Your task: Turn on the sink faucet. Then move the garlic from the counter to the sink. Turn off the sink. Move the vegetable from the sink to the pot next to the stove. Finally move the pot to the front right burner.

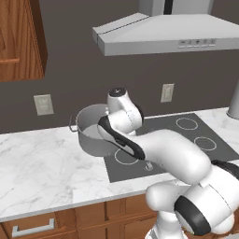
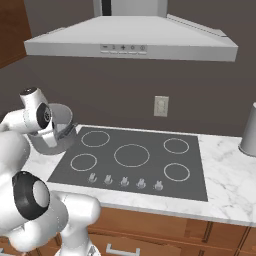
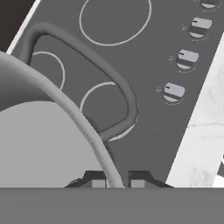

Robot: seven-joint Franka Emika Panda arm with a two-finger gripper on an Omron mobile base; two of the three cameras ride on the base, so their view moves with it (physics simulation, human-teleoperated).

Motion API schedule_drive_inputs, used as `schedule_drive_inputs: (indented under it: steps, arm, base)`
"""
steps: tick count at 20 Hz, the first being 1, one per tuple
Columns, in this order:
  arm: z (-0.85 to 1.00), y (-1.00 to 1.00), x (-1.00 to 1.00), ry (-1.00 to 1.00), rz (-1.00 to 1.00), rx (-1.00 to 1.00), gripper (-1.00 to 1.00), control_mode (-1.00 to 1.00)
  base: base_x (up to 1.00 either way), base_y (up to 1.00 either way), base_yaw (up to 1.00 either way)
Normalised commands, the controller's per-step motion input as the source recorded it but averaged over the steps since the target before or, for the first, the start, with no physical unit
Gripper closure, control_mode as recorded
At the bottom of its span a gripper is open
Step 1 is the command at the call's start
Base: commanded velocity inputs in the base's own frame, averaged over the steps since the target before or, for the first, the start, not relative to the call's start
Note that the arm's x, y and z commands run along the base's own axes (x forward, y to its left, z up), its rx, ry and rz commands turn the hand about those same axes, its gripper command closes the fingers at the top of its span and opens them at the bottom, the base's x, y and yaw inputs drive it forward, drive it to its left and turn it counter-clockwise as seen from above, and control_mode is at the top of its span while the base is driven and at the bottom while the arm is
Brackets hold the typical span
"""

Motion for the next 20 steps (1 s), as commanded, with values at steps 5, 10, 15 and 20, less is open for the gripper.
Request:
schedule_drive_inputs:
  steps: [5,10,15,20]
  arm:
    - [0.21,-0.77,-0.12,0.00,-0.22,0.00,1.00,-1.00]
    - [0.19,-0.79,-0.02,0.00,-0.24,0.00,1.00,-1.00]
    - [0.12,-0.87,0.00,0.00,-0.25,0.00,1.00,-1.00]
    - [0.07,-0.88,0.00,0.00,-0.25,0.01,1.00,-1.00]
  base:
    - [0.00,0.00,0.00]
    - [0.00,0.00,0.00]
    - [0.00,0.00,0.00]
    - [0.00,0.00,0.00]
